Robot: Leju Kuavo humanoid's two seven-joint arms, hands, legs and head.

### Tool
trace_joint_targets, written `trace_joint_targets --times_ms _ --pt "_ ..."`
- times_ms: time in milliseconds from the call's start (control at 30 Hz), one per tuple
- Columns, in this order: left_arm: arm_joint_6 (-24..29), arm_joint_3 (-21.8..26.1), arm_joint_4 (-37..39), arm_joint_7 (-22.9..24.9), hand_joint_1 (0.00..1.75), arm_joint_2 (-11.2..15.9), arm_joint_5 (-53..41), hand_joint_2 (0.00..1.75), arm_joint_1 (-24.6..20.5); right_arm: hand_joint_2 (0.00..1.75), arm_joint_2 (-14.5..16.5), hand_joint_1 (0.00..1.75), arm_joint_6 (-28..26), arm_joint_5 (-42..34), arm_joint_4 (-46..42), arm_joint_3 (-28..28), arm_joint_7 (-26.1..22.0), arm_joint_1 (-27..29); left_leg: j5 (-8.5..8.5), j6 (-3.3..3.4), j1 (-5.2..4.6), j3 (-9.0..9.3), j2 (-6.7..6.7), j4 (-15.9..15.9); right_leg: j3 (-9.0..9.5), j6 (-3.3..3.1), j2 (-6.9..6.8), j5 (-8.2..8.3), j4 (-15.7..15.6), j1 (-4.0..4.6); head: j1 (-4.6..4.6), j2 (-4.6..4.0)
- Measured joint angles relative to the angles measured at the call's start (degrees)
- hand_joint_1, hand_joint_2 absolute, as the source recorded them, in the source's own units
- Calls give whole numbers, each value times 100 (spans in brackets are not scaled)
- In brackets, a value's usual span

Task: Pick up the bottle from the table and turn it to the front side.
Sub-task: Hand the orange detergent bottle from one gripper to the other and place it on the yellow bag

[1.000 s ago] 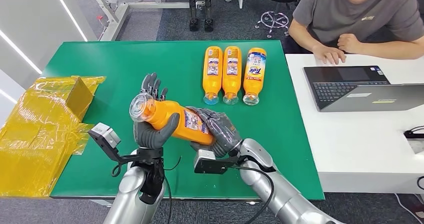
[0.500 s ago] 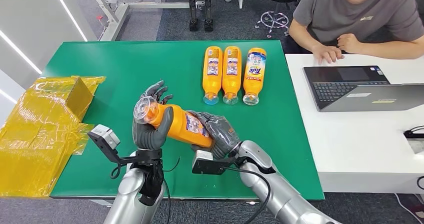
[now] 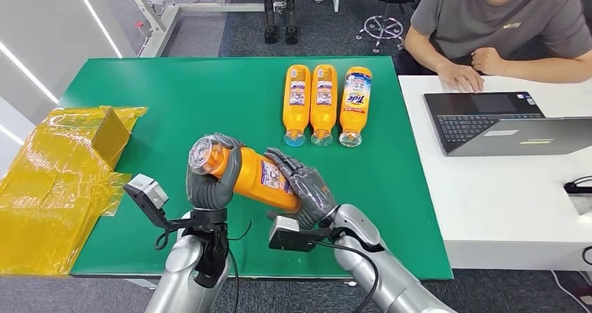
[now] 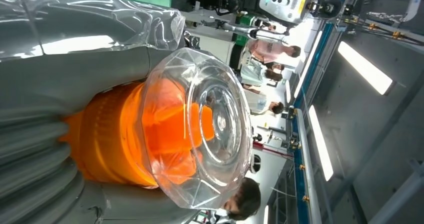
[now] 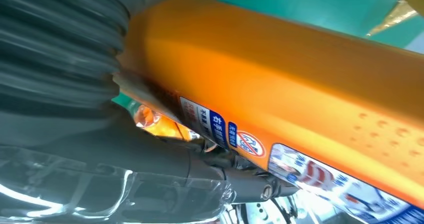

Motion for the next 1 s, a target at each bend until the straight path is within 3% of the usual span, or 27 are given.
trace_joint_targets --times_ms 167,333,633,700,833,900,1000 --pt "343 1 -89 -1 175 6 -108 175 12 175 35 0 -367 -682 -322 -188 -318 259 0 0 0 -1 0 0 0 0 0 0 0 0 1 0" --pt "1124 8 -276 -1 175 47 -485 175 84 175 62 0 -588 -1227 -702 -318 -535 546 -2 2 0 -2 0 0 0 0 -1 0 0 0 1 0" --pt "1360 34 -410 -1 175 86 -582 175 202 175 75 0 -646 -1353 -1003 -367 -582 746 -3 3 0 -3 0 0 0 0 -1 -1 0 0 1 0" --pt "1639 46 -445 -1 175 118 -723 175 238 175 75 0 -713 -1438 -1056 -372 -607 796 -3 3 0 -3 0 0 0 0 -1 -1 0 0 1 0" --pt "2804 57 -502 0 175 432 -1391 175 278 175 67 0 -932 -1710 -1263 -381 -685 1004 -5 0 1 -1 3 -1 -2 -2 2 -3 0 0 1 0" --pt "3065 84 -500 1 175 651 -2009 175 289 175 56 0 -1014 -1827 -1369 -381 -726 1110 -5 -1 3 -2 3 -2 -3 -4 1 -7 1 0 0 0" --pt "3241 356 -495 0 175 850 -3752 175 307 175 51 0 -1053 -1965 -1467 -379 -793 1199 -6 -1 2 -2 7 -5 -3 -5 6 -9 3 1 0 0"
